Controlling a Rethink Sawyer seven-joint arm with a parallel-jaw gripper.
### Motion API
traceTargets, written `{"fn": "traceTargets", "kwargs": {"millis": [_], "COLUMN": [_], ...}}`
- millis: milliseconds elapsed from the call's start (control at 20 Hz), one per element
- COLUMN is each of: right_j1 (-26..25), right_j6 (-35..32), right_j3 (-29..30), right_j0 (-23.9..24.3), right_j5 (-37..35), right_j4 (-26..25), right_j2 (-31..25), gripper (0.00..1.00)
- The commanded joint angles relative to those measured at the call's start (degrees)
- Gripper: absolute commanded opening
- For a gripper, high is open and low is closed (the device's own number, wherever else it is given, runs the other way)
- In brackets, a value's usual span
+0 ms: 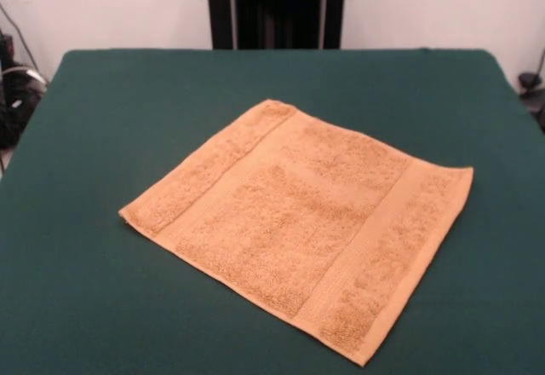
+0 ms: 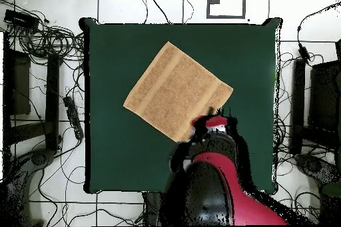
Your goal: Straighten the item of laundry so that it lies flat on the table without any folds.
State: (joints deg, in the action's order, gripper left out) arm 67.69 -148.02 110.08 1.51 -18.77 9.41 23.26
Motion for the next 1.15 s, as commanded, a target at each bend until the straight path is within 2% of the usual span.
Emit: {"fn": "traceTargets", "kwargs": {"millis": [50, 250, 350, 600, 750, 1000, 1100, 1150], "right_j1": [9.1, 11.5, 12.7, 15.2, 16.7, 17.7, 17.9, 17.6], "right_j6": [41.0, 49.0, 55.6, 63.1, 68.0, 68.3, 68.4, 67.4], "right_j3": [10.8, 13.6, 14.9, 18.3, 20.7, 22.2, 22.4, 21.9], "right_j0": [16.6, 23.0, 27.2, 33.0, 37.0, 40.1, 40.8, 40.0], "right_j5": [-4.6, -4.4, -3.7, 0.0, 1.9, 3.1, 2.9, 1.4], "right_j4": [-4.6, -4.7, -3.5, -3.1, -0.6, -0.5, -0.5, -1.5], "right_j2": [-19.1, -26.1, -29.7, -36.6, -41.3, -45.1, -45.9, -44.5], "gripper": [1.00, 1.00, 1.00, 1.00, 1.00, 1.00, 1.00, 1.00]}}
